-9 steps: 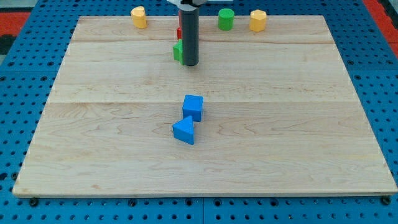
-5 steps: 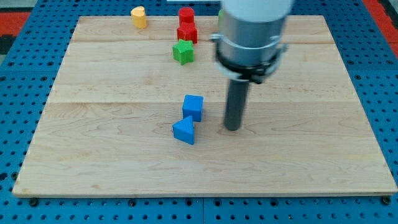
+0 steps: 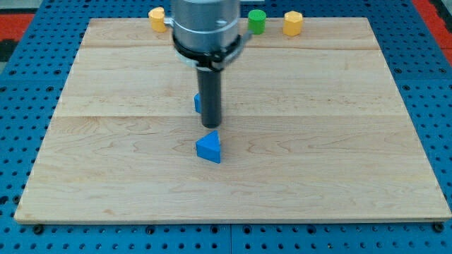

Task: Slide the cube below the green star

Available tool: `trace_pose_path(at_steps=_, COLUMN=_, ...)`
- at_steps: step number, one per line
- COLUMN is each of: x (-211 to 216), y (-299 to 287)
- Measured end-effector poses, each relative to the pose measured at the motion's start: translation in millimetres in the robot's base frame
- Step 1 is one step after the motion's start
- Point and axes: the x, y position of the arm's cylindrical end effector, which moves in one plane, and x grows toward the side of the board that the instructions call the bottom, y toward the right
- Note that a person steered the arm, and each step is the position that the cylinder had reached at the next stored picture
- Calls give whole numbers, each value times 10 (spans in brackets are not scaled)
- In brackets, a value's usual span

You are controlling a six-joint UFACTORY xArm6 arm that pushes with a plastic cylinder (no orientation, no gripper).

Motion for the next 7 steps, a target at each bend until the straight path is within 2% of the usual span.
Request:
trace_pose_path(at_steps=1, x=-390, y=-31)
trace_pose_path(at_steps=3, x=-170, y=243)
trace_pose_path(at_steps=4, x=537, y=1054)
trace_pose_path(at_steps=5, x=1216, y=1198)
trace_pose_path(at_steps=6, x=1462, y=753)
trace_pose_path(at_steps=7, x=1328, y=585)
